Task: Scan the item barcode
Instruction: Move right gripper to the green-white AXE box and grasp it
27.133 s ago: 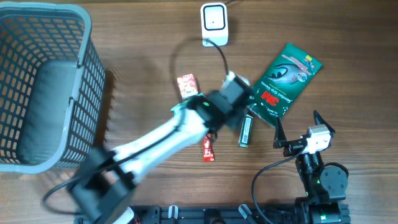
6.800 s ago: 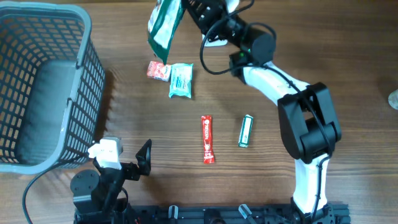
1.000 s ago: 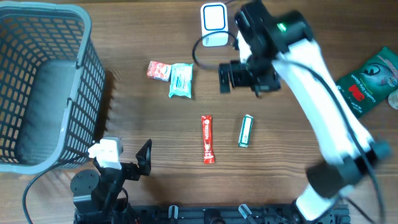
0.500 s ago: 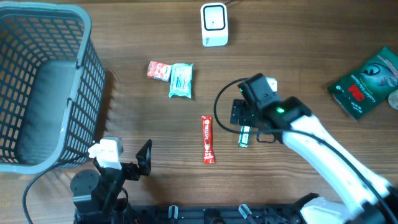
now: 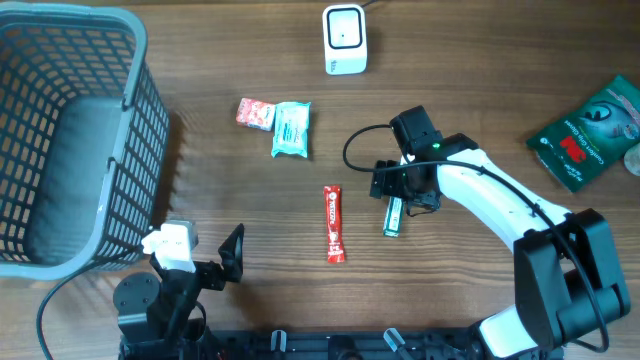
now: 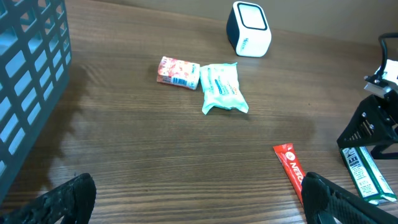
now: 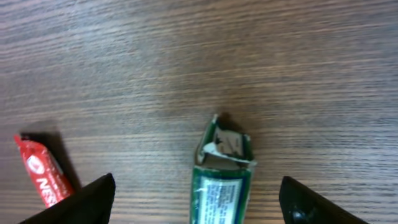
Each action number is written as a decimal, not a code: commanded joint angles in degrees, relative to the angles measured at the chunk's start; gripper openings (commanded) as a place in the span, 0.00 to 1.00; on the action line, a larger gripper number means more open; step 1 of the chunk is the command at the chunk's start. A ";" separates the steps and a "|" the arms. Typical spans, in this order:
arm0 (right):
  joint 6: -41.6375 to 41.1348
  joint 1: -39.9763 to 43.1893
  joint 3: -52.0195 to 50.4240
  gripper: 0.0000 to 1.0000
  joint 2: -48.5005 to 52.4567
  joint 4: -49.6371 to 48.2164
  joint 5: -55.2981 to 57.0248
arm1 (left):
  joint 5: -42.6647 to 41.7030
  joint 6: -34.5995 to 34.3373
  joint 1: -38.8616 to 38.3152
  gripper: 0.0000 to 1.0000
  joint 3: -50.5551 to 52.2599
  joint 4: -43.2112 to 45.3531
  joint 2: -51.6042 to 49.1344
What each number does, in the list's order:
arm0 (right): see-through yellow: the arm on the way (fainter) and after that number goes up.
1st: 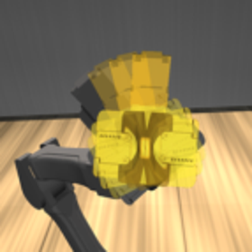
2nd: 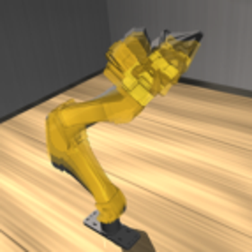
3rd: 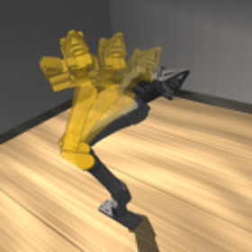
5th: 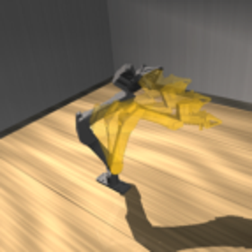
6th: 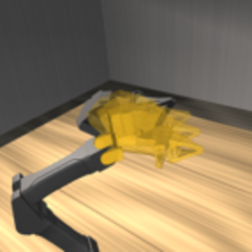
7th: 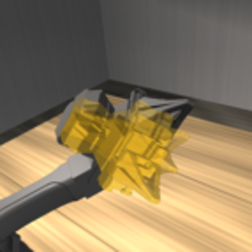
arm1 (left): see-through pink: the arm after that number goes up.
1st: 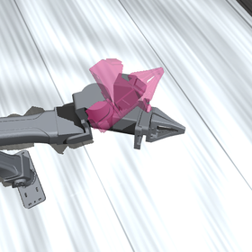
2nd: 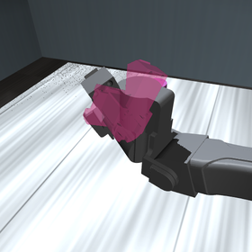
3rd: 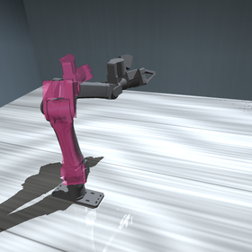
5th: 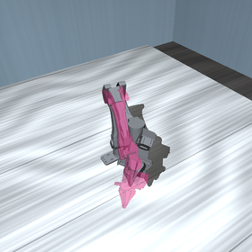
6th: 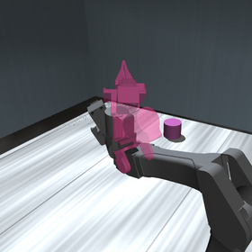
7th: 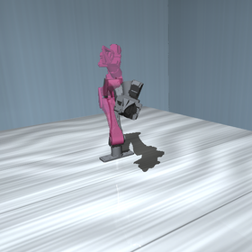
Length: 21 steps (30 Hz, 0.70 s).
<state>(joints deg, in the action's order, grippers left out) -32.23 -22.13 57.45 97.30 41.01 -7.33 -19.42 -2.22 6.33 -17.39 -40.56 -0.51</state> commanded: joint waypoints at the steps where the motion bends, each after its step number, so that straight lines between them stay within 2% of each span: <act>1: 0.76 0.13 0.00 0.83 0.76 -0.24 0.17 | -0.50 0.92 0.28 1.00 0.24 0.15 0.13; 12: 0.81 0.31 -2.67 0.80 0.79 -3.34 1.79 | -0.50 0.92 0.28 1.00 0.24 0.15 0.13; 16: 0.76 0.31 -2.67 0.69 0.81 -2.91 4.57 | -0.50 0.92 0.28 1.00 0.24 0.15 0.13; 18: 0.74 0.37 -2.67 0.56 0.81 -2.36 4.74 | -0.50 0.92 0.28 1.00 0.24 0.15 0.13; 21: 0.70 0.39 -2.67 0.44 0.81 -2.43 4.66 | -0.50 0.92 0.28 1.00 0.24 0.17 0.13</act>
<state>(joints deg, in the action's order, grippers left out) -31.79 -22.06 55.07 97.30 38.54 -4.05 -19.42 -2.20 6.33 -17.39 -40.56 -0.54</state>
